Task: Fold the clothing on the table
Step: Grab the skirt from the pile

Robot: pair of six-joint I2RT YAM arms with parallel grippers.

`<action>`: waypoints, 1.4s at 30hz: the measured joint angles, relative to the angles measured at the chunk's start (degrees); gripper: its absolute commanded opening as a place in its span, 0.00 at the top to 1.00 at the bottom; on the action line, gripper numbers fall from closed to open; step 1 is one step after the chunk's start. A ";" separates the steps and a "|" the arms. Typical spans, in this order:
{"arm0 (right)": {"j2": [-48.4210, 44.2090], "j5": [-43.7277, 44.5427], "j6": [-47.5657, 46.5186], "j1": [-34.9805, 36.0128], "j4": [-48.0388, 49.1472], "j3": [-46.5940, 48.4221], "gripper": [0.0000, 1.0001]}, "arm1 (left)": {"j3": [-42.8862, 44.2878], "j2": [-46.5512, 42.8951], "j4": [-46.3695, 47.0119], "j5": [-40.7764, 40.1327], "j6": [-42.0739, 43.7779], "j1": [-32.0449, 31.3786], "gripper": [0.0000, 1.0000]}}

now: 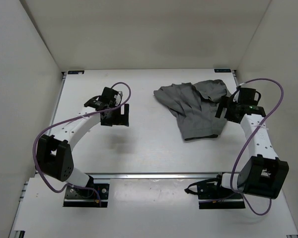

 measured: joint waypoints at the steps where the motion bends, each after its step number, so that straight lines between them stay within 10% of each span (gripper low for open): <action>1: 0.44 -0.22 -0.39 -0.98 0.70 -0.44 0.01 | 0.68 0.00 -0.28 -0.11 -0.04 -0.17 0.01; 20: 18.25 -3.04 -1.31 8.09 10.29 3.78 0.06 | 4.04 -0.22 -1.46 -0.35 -0.94 -0.20 0.01; 25: 17.97 -2.54 -1.92 5.35 10.21 -0.94 0.25 | 3.54 -1.53 -0.20 0.44 -1.16 0.92 0.01; 35: 19.91 -7.17 0.11 6.10 9.84 -1.99 0.98 | 0.15 -3.52 0.76 1.79 -1.27 2.19 0.02; 42: 25.97 -11.41 0.57 15.63 6.56 12.41 1.00 | -7.10 -15.06 4.37 2.38 -2.62 6.08 0.01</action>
